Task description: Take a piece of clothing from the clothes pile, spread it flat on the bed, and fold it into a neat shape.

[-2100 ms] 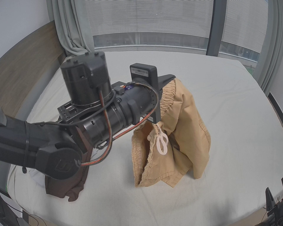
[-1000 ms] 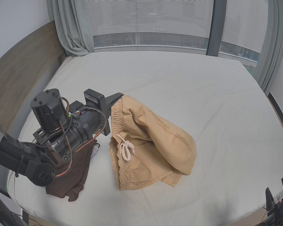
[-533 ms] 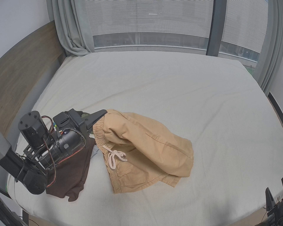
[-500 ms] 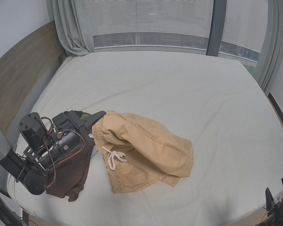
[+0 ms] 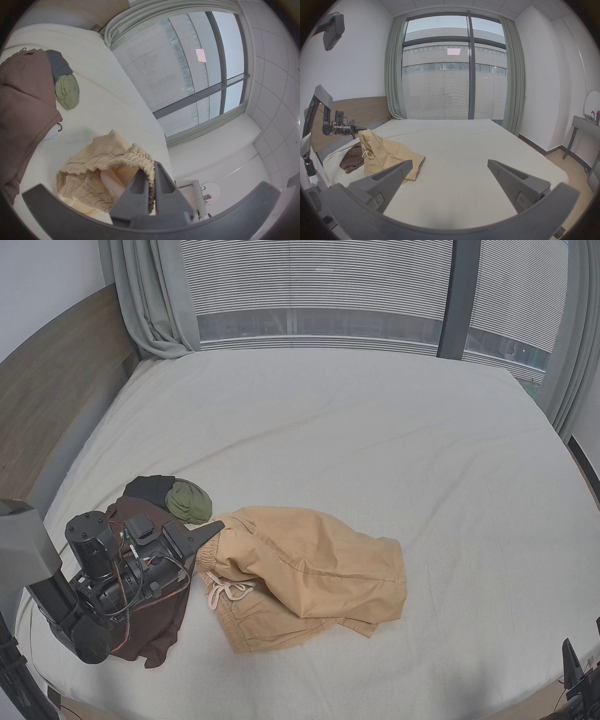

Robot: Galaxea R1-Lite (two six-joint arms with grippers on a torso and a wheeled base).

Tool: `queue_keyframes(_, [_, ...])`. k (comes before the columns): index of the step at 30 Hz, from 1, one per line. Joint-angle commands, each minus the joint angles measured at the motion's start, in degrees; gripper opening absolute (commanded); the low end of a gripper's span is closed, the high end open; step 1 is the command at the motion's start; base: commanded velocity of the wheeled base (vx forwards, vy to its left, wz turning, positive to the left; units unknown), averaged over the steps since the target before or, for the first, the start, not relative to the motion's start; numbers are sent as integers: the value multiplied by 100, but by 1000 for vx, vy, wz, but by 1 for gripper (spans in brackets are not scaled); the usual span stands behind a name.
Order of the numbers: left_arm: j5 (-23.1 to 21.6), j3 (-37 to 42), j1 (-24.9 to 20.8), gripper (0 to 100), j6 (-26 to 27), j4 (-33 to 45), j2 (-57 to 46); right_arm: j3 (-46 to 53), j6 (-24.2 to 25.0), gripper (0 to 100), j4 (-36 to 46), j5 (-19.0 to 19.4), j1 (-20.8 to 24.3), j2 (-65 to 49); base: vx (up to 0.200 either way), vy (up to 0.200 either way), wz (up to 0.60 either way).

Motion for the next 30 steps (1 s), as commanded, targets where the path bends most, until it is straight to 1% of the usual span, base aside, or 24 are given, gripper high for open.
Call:
queue_keyframes(1, [12, 56, 20, 0, 7, 5, 164, 101, 3, 100, -3, 1, 1, -60, 0, 0, 0])
queue_keyframes(3, [29, 65, 29, 0, 156, 5, 190, 101, 38, 100, -3, -8, 10, -68, 0, 0, 0])
queue_keyframes(5, [38, 82, 29, 0, 341, 5, 208, 5, 29, 100, -223, 18, 10, -95, 0, 0, 0])
queue_keyframes(7, [29, 91, 29, 0, 464, 5, 234, -787, 73, 100, -513, 36, 54, 19, 0, 0, 0])
queue_keyframes(9, [12, 82, 29, 0, 508, 5, 252, -1727, 266, 100, -399, 97, 309, 740, 0, 0, 0])
queue_keyframes(11, [3, 91, 29, 0, 499, 5, 252, -2245, 732, 100, -258, 343, 546, 1399, 0, 0, 0])
queue_keyframes(13, [21, 82, 38, 0, 499, -3, 252, -2544, 1453, 100, -232, 783, 827, 1927, 0, 0, 0])
queue_keyframes(14, [3, 82, 47, 0, 499, -3, 226, -2623, 1875, 100, -302, 1038, 1012, 2313, 0, 0, 0])
queue_keyframes(15, [3, 82, 55, 0, 499, -3, 208, -2685, 2191, 100, -355, 1222, 1196, 2683, 0, 0, 0])
queue_keyframes(17, [-15, 82, 82, 0, 499, -3, 182, -2755, 2446, 100, -698, 1424, 1469, 3219, 0, 0, 0])
queue_keyframes(19, [-6, 82, 82, 0, 499, -3, 190, -2738, 2446, 100, -1085, 1477, 1671, 3755, 0, 0, 0])
queue_keyframes(20, [-6, 82, 82, 0, 499, -3, 190, -2738, 2446, 100, -1085, 1477, 1671, 3755, 0, 0, 0])
queue_keyframes(22, [-15, 73, 99, 0, 499, -3, 199, -2790, 2376, 100, -1665, 1504, 1785, 4695, 0, 0, 0])
queue_keyframes(26, [-23, 56, 134, 0, 490, -3, 190, -2790, 2138, 100, -2631, 1802, 1785, 5882, 0, 0, 0])
queue_keyframes(27, [-23, 56, 134, 0, 499, -3, 190, -2782, 2112, 100, -2860, 1855, 1776, 6137, 0, 0, 0])
queue_keyframes(28, [-23, 56, 134, 0, 499, -3, 190, -2782, 2112, 100, -2860, 1855, 1776, 6137, 0, 0, 0])
queue_keyframes(29, [-15, 65, 134, 0, 499, -12, 173, -2782, 2121, 100, -3238, 1917, 1785, 6515, 0, 0, 0])
queue_keyframes(30, [-23, 73, 134, 0, 499, -12, 155, -2782, 2112, 100, -3405, 1969, 1794, 6699, 0, 0, 0])
